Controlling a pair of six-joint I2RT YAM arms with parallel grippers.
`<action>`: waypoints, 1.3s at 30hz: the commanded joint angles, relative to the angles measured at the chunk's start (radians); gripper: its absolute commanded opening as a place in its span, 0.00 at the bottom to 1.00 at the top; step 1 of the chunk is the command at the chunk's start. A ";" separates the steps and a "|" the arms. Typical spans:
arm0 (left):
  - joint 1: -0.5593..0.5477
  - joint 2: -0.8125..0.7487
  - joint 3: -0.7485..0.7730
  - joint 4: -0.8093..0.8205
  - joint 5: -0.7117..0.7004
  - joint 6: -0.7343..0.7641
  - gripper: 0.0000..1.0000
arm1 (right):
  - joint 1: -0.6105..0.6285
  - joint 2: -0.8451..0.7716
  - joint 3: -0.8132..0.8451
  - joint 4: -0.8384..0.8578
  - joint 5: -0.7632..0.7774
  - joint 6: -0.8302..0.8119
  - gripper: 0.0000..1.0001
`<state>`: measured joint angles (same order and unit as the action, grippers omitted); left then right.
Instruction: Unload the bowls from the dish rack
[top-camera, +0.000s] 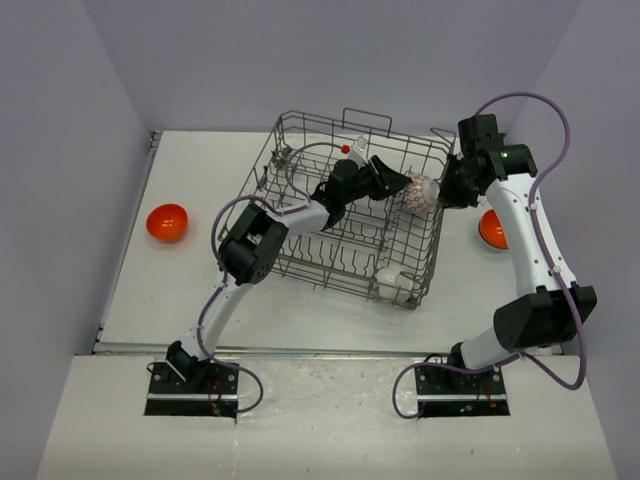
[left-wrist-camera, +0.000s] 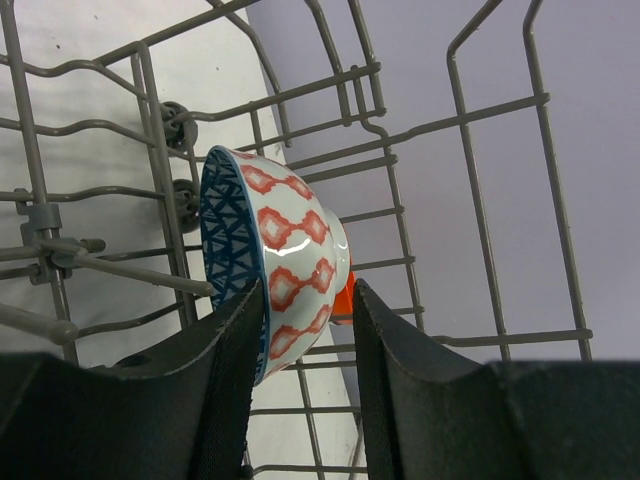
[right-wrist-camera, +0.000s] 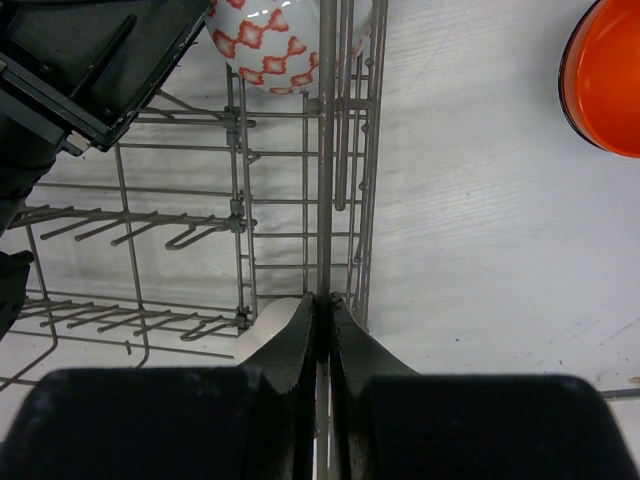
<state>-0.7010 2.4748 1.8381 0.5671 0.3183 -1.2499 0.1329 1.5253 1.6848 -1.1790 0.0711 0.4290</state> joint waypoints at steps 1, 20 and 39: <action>-0.089 0.032 0.039 0.080 0.130 -0.065 0.42 | 0.056 0.009 0.049 0.035 -0.139 0.039 0.00; -0.109 0.052 0.197 -0.288 0.234 0.240 0.31 | 0.056 0.013 0.076 0.013 -0.122 0.040 0.00; -0.109 0.098 0.150 0.076 0.435 0.064 0.23 | 0.056 0.016 0.088 -0.004 -0.120 0.033 0.00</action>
<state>-0.7017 2.5637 1.9877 0.5644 0.5556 -1.1164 0.1379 1.5440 1.7264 -1.2724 0.1188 0.4377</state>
